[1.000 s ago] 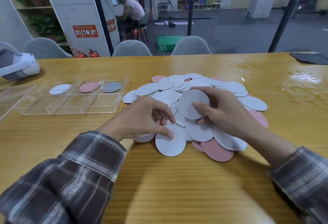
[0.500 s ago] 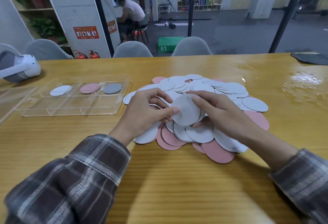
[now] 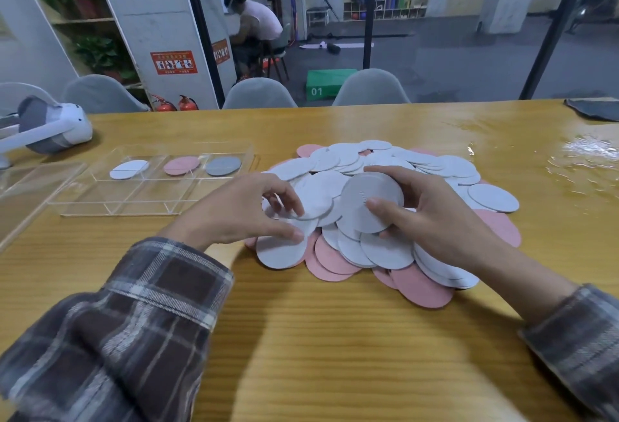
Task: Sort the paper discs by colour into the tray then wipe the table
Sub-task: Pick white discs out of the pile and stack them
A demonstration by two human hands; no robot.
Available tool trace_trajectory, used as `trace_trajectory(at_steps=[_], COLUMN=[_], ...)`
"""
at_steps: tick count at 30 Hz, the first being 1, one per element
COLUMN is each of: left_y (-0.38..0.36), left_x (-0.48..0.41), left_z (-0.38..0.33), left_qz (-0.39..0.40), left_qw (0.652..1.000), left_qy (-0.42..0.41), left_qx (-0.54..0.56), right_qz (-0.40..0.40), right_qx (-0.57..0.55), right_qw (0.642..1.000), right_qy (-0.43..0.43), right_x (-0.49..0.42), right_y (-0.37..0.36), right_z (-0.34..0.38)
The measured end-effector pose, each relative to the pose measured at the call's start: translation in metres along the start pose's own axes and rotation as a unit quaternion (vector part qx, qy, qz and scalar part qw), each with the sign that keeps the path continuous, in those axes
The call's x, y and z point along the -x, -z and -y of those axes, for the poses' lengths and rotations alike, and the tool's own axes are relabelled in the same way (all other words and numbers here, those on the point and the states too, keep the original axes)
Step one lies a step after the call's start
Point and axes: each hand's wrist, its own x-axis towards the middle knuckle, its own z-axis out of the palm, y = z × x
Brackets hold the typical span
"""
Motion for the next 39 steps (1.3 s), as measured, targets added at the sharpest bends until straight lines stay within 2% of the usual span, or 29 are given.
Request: trace_trajectory(at_steps=[5, 12, 21, 27, 33, 36, 39], left_y=[0.002, 0.001, -0.012, -0.034, -0.050, -0.046, -0.044], left_x=[0.003, 0.001, -0.001, -0.008, -0.012, -0.010, -0.009], left_z=[0.000, -0.002, -0.019, -0.025, -0.031, -0.030, -0.030], left_qz=[0.026, -0.011, -0.063, -0.103, -0.141, -0.141, -0.094], left_qw=[1.000, 1.000, 0.971, 0.956, 0.952, 0.951, 0.948], left_qy=[0.004, 0.014, -0.063, -0.069, -0.098, -0.062, -0.006], left_qx=[0.016, 0.017, 0.221, 0.267, 0.254, 0.268, 0.303], right_qz=[0.006, 0.003, 0.006, 0.034, 0.056, 0.021, -0.004], right_qx=[0.029, 0.020, -0.018, -0.047, -0.078, -0.076, -0.088], right_qw=[1.000, 1.000, 0.999, 0.998, 0.995, 0.997, 0.995], right_qy=[0.006, -0.006, -0.038, -0.037, -0.028, -0.024, -0.037], right_x=[0.000, 0.001, 0.002, 0.002, 0.002, 0.001, -0.002], right_y=[-0.003, -0.005, -0.006, -0.006, -0.007, -0.005, -0.004], right_z=[0.002, 0.004, 0.004, 0.004, 0.004, 0.001, 0.000])
